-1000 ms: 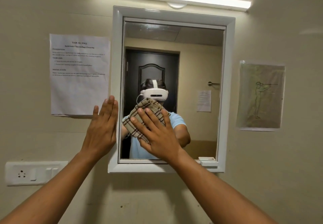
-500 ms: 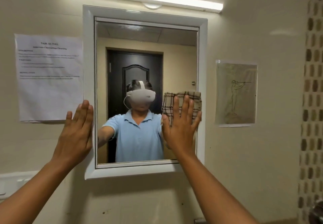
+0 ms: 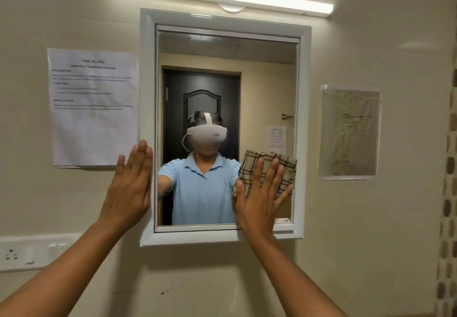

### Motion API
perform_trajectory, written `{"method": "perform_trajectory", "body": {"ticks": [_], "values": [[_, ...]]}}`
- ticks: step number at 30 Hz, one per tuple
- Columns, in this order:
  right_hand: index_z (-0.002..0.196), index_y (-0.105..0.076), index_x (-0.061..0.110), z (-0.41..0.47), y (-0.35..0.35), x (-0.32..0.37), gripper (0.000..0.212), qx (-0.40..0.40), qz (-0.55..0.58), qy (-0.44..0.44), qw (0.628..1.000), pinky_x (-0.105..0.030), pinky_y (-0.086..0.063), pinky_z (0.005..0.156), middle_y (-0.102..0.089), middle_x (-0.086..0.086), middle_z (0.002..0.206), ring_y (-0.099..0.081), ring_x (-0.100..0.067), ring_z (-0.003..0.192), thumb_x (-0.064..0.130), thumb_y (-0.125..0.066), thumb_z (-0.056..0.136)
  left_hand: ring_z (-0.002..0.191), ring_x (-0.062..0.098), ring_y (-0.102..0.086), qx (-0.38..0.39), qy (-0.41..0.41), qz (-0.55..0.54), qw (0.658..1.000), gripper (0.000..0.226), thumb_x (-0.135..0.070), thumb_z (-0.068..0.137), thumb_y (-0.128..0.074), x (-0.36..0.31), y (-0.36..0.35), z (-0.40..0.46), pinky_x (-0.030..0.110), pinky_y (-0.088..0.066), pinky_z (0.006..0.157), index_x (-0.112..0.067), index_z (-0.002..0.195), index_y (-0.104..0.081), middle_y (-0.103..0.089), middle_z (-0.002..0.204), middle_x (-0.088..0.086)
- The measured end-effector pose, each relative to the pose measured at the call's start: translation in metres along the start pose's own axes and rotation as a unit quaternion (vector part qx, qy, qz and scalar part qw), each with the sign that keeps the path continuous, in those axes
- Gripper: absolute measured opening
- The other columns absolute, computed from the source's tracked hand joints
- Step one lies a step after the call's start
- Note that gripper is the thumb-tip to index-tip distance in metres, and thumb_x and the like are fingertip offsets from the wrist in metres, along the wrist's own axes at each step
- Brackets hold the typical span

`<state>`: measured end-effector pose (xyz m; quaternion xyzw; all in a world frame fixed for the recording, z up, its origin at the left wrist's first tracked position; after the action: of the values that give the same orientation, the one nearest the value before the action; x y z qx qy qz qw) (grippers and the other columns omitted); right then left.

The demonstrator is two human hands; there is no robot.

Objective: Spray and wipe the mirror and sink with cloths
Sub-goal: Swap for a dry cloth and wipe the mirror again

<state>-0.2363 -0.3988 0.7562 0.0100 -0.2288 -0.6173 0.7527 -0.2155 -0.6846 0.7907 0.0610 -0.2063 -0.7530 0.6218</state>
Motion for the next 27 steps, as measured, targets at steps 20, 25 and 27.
{"method": "perform_trajectory", "body": {"ticks": [20,25,27], "values": [[0.155,0.002,0.019,0.025,-0.014,0.204,0.073,0.011,0.034,0.118,0.992,-0.065,0.001,0.114,0.009,-0.012,0.163,0.013,-0.031,0.149,0.051,-0.032,0.099,0.152,0.027,-0.003,-0.007,-0.014,-0.085,0.996,0.064,-0.014,0.097,-0.035,0.006,-0.008,-0.012,0.054,-0.017,0.12,-0.001,0.154,-0.009,-0.002,0.163,0.017],[0.156,0.001,0.021,-0.001,-0.025,0.198,0.068,0.027,0.033,0.142,0.989,-0.061,0.011,0.114,0.011,-0.009,0.163,0.014,-0.028,0.149,0.048,-0.029,0.102,0.152,0.026,-0.002,-0.01,-0.021,-0.093,0.995,0.064,-0.017,0.099,-0.034,0.008,-0.009,-0.017,0.052,-0.013,0.121,-0.001,0.154,-0.007,0.0,0.163,0.016],[0.156,0.001,0.021,-0.021,-0.03,0.191,0.068,0.032,0.03,0.151,0.988,-0.059,0.013,0.115,0.01,-0.008,0.163,0.012,-0.027,0.15,0.046,-0.032,0.101,0.152,0.026,-0.002,-0.009,-0.023,-0.098,0.995,0.065,-0.015,0.098,-0.035,0.007,-0.008,-0.021,0.052,-0.014,0.121,0.0,0.154,-0.007,0.0,0.164,0.016]]}}
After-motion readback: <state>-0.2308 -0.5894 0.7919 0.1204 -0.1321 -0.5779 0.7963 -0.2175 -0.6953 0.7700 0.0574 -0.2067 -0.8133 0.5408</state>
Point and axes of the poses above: each hand's wrist, its own z-axis towards the middle knuckle, its own y-axis out of the back of the hand, x = y × z, the point moved 7 cm from there along z, towards the middle knuckle
